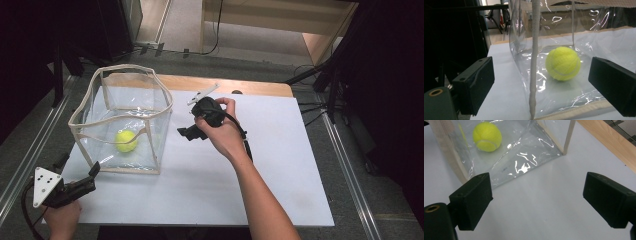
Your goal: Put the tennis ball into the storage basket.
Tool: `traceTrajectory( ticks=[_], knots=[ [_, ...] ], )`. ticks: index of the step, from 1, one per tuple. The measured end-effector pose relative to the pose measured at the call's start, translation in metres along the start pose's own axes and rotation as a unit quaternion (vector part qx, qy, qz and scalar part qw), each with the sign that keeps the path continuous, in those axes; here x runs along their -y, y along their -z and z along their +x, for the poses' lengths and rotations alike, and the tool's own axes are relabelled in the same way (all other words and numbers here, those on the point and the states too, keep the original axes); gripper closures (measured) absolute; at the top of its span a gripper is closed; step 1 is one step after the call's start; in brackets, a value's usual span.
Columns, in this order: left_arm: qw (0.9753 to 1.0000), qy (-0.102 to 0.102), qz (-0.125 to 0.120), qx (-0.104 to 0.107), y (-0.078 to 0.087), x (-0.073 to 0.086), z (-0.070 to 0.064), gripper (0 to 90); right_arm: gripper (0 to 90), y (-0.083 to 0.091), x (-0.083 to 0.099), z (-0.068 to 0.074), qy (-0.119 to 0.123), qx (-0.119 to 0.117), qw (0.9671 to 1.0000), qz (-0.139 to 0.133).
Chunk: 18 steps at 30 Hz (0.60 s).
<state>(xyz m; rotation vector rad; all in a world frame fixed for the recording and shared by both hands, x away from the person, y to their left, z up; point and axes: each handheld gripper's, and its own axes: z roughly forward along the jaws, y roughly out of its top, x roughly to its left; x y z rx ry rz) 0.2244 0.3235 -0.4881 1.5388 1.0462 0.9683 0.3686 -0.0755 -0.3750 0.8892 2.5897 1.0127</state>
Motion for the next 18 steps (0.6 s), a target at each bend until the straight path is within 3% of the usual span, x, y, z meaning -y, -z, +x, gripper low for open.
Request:
traceTrajectory(
  ticks=[18],
  knots=[
    [1.0000,-0.001,-0.001,0.001,0.000,0.000,0.000,6.9,7.9,0.001,0.058,-0.008,-0.038,0.021,0.9982,-0.043]
  ],
)
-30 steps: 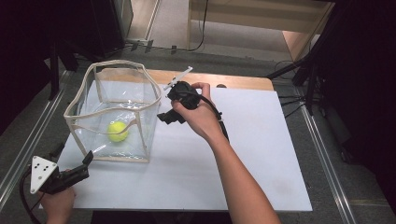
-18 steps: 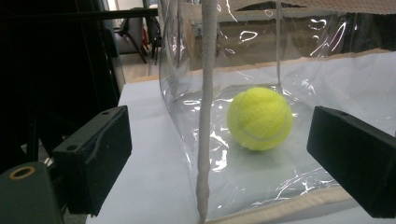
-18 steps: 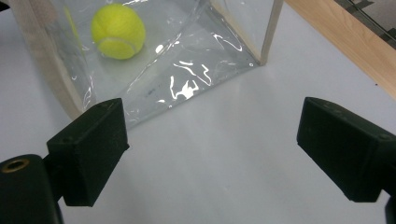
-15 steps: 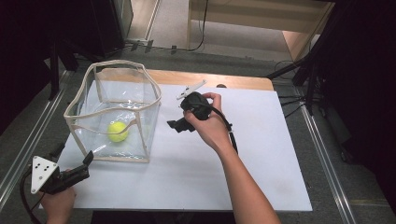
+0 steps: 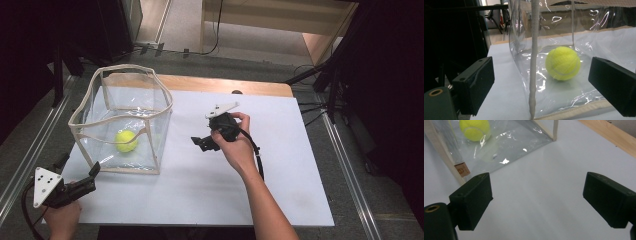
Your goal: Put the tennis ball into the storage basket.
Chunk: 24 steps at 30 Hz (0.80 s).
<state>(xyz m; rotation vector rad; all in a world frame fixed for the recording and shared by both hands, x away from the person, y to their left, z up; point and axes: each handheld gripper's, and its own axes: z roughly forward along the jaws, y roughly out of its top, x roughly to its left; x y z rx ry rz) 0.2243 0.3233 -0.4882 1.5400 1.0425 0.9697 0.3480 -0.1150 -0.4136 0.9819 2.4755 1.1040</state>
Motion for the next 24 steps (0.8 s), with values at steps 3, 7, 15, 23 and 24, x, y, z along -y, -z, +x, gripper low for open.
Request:
traceTrajectory(
  ticks=[3,7,15,23,24],
  knots=[
    [1.0000,-0.001,0.002,-0.001,0.000,0.000,0.000,6.9,7.9,0.002,0.011,-0.004,-0.010,0.004,0.9999,-0.005],
    [1.0000,0.000,0.000,0.000,0.000,0.000,0.000,6.9,7.9,0.007,0.027,-0.010,-0.021,0.006,0.9997,-0.013],
    [1.0000,-0.001,0.000,0.000,0.000,0.000,-0.001,6.9,7.8,0.015,0.058,-0.017,-0.035,0.017,0.9985,-0.038],
    [1.0000,-0.003,-0.002,0.001,0.000,0.000,-0.001,6.9,7.9,0.026,0.085,-0.024,-0.046,0.037,0.9972,-0.047],
    [1.0000,-0.002,-0.001,0.000,0.000,0.000,-0.001,6.9,7.9,0.029,0.092,-0.025,-0.052,0.039,0.9965,-0.053]
  ],
)
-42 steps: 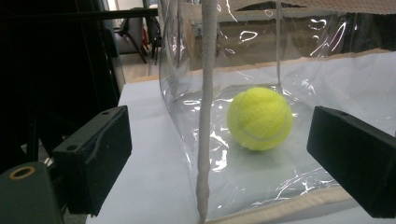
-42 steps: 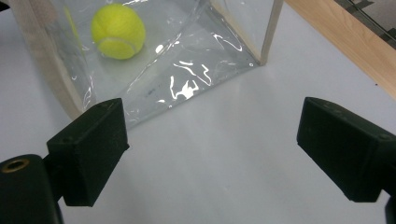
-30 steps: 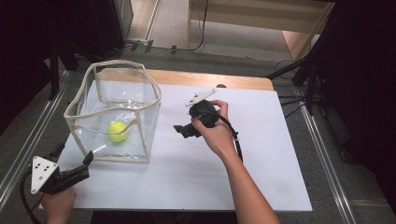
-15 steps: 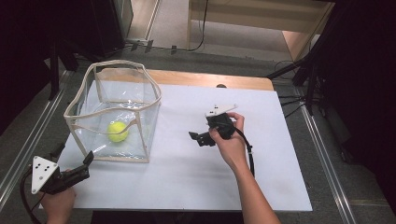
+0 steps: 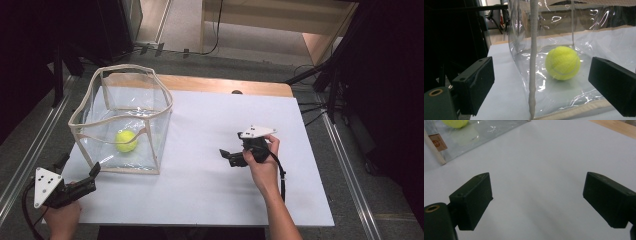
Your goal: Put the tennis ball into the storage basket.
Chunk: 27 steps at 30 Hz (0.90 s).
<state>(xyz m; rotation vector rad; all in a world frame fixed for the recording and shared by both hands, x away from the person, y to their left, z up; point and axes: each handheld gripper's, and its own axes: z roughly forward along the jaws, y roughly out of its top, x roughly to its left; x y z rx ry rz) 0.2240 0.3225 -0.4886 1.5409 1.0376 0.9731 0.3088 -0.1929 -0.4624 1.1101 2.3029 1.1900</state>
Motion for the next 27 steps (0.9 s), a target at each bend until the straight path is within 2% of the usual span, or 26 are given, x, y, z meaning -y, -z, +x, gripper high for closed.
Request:
traceTrajectory(
  ticks=[10,15,27],
  knots=[
    [1.0000,-0.004,0.001,0.000,0.000,0.000,0.000,6.9,7.8,0.014,0.027,-0.007,-0.015,0.016,0.9997,-0.013],
    [1.0000,-0.003,0.001,-0.002,0.000,0.000,-0.001,6.9,7.8,0.023,0.039,-0.008,-0.021,0.014,0.9992,-0.032],
    [1.0000,-0.006,0.002,-0.003,0.000,0.000,-0.001,6.9,7.8,0.046,0.066,-0.012,-0.033,0.040,0.9964,-0.067]
  ],
)
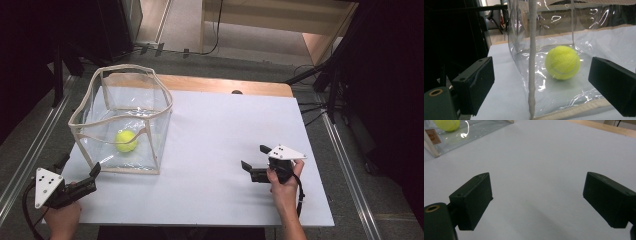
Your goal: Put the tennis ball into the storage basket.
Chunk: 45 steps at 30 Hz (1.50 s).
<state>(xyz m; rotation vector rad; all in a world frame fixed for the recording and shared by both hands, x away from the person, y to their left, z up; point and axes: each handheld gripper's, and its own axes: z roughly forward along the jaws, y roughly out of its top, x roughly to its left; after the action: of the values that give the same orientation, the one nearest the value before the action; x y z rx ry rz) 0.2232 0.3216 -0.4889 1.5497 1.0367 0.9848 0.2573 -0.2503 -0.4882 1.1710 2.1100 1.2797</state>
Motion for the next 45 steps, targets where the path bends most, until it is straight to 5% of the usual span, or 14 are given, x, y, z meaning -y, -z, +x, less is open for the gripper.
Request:
traceTrajectory(
  ticks=[5,32,45],
  knots=[
    [1.0000,-0.002,0.000,0.000,0.000,0.000,0.000,6.9,0.0,0.011,0.009,-0.004,-0.008,0.005,0.9999,-0.007],
    [1.0000,-0.005,-0.001,0.000,0.000,0.000,-0.001,6.9,0.0,0.068,0.049,-0.029,-0.048,0.074,0.9956,-0.032],
    [1.0000,0.000,-0.005,0.003,0.001,0.000,0.000,6.9,0.0,0.090,0.069,-0.042,-0.078,0.104,0.9890,-0.070]
  ],
)
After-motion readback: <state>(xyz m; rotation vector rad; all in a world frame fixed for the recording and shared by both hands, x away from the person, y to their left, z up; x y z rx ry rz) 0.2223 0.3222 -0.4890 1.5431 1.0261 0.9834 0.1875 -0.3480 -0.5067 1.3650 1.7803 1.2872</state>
